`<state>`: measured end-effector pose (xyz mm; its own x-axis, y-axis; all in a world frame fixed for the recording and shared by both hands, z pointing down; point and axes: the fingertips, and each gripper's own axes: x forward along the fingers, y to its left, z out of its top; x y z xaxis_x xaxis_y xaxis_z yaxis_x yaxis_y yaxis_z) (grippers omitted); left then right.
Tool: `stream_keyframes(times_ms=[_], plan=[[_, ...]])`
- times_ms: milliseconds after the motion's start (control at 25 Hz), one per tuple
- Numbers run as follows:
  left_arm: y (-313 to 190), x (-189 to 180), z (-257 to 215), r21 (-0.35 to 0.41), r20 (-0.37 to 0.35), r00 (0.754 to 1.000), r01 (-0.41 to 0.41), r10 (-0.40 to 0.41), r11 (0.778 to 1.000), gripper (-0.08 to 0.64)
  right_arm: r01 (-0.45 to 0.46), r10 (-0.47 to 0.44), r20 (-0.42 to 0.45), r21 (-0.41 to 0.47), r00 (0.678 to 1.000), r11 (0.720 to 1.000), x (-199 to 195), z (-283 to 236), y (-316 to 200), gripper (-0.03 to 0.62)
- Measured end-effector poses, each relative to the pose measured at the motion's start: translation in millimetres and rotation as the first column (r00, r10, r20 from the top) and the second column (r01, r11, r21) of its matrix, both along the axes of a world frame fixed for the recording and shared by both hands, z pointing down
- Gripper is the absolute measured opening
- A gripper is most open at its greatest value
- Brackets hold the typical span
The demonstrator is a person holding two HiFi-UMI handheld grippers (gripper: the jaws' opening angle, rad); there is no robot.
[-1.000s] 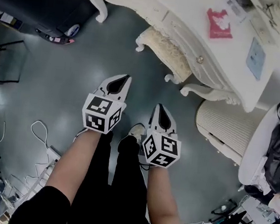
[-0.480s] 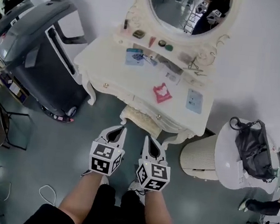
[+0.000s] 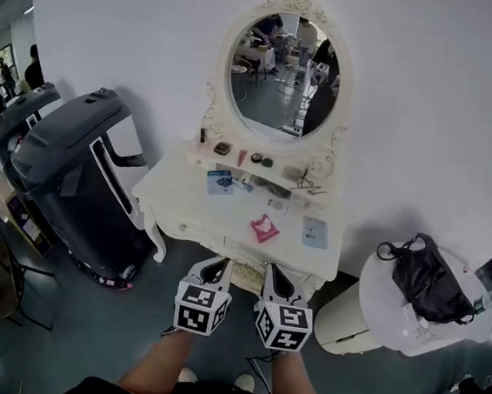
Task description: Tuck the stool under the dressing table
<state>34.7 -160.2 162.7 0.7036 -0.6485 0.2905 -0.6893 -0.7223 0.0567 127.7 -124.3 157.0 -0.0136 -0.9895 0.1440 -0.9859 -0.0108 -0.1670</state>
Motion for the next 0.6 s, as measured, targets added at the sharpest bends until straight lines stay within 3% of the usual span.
stream_keyframes(times_ms=[320, 600], plan=[[-2, 13, -25, 0.050, -0.021, 0.999, -0.024, 0.025, 0.998, 0.004, -0.007, 0.006, 0.016, 0.045, 1.000, 0.999, 9, -24, -8, 0.008], [-11, 9, -32, 0.043, -0.042, 0.999, -0.016, 0.018, 0.999, 0.003, -0.006, 0.006, -0.002, 0.067, 1.000, 0.998, 7, -32, -16, 0.008]])
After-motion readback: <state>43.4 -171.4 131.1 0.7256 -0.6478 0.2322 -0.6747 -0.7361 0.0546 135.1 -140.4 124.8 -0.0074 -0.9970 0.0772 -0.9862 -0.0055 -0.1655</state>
